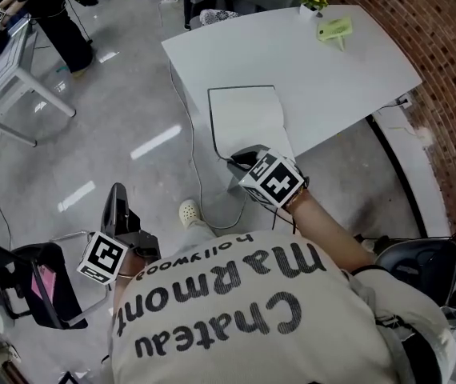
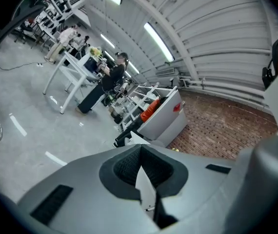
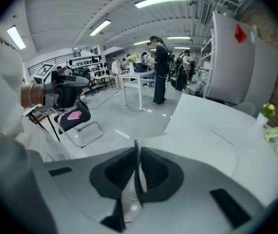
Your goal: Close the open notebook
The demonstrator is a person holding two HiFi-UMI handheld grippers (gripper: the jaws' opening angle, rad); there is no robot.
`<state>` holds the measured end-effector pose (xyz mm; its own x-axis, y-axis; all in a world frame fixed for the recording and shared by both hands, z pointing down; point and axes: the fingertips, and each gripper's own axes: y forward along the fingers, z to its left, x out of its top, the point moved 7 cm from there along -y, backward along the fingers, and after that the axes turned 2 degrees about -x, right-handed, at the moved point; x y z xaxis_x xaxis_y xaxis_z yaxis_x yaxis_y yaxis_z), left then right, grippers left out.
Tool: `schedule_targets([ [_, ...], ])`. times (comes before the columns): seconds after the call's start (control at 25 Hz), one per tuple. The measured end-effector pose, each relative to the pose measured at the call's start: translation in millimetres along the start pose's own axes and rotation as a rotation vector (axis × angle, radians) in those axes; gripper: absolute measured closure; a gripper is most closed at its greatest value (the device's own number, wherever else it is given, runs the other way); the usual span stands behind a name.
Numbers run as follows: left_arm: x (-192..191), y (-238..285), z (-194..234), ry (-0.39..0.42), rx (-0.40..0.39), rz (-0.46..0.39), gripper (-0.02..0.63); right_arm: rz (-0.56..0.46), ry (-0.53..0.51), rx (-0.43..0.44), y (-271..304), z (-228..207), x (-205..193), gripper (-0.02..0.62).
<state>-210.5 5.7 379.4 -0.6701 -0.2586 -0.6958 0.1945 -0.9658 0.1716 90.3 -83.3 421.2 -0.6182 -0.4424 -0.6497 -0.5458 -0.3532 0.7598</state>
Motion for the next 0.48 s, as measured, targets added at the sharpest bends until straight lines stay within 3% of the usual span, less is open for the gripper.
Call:
schedule_targets([
  [0.24, 15, 45, -2, -0.002, -0.039, 0.047, 0.604, 0.013, -0.031, -0.002, -10, -16, 22, 0.559],
  [0.48, 30, 84, -2, 0.008, -0.082, 0.089, 0.604, 0.063, -0.079, 0.058, -13, -29, 35, 0.559],
])
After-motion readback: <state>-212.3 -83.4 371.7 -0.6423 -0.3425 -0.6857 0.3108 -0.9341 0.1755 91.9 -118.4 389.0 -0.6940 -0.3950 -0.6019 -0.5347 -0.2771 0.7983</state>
